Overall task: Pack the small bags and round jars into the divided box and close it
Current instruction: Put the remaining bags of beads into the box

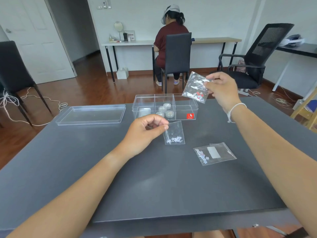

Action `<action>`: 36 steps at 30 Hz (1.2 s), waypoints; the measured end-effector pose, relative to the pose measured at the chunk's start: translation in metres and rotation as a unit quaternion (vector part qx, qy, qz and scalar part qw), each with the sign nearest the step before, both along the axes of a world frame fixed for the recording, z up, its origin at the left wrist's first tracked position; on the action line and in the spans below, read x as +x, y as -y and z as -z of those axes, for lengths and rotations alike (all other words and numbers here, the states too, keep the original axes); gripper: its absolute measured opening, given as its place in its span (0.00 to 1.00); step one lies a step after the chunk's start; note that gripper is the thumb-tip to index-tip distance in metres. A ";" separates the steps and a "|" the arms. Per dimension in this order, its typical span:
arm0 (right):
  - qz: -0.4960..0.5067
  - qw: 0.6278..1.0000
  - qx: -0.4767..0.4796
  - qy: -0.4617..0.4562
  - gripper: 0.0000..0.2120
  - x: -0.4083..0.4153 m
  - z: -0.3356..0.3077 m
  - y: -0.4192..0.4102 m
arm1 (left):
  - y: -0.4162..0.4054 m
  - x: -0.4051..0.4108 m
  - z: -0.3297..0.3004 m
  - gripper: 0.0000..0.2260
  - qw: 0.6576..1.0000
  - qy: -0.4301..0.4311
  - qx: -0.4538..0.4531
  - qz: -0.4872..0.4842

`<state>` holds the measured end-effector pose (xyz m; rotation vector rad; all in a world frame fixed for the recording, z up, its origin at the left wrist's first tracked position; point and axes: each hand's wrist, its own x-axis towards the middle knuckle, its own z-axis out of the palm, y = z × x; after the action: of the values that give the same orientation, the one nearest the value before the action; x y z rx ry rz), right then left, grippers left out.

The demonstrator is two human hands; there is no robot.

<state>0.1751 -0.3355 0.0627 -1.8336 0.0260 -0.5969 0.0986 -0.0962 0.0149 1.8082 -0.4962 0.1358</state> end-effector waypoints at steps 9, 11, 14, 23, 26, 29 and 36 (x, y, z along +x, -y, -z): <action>0.018 0.976 -0.206 -0.065 0.07 0.038 0.007 -0.020 | -0.008 0.006 -0.003 0.09 0.999 0.008 -0.028 -0.037; -0.008 0.962 -0.257 -0.090 0.08 0.041 0.009 -0.021 | -0.008 0.006 -0.003 0.09 0.999 0.012 -0.030 -0.037; -0.038 0.944 -0.309 -0.115 0.07 0.041 0.012 -0.026 | -0.006 0.005 -0.003 0.10 0.999 0.014 -0.030 -0.032; -0.017 0.934 -0.354 -0.049 0.09 0.023 0.017 -0.016 | -0.008 0.009 -0.004 0.09 0.998 0.008 -0.040 -0.047; -0.045 0.946 -0.321 -0.027 0.05 0.001 0.020 -0.008 | -0.008 0.012 -0.005 0.08 0.998 0.009 -0.038 -0.049; -0.141 0.942 -0.298 -0.056 0.02 -0.034 0.026 0.002 | -0.007 0.015 -0.009 0.08 0.998 0.013 -0.035 -0.051; -0.319 0.851 -0.351 -0.224 0.12 -0.087 0.035 0.016 | 0.005 0.025 -0.025 0.08 0.998 0.037 -0.031 -0.050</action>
<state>0.0884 -0.3514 0.0277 -2.4686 -0.5375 0.3642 0.1232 -0.1013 0.0402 1.7727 -0.4492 0.2851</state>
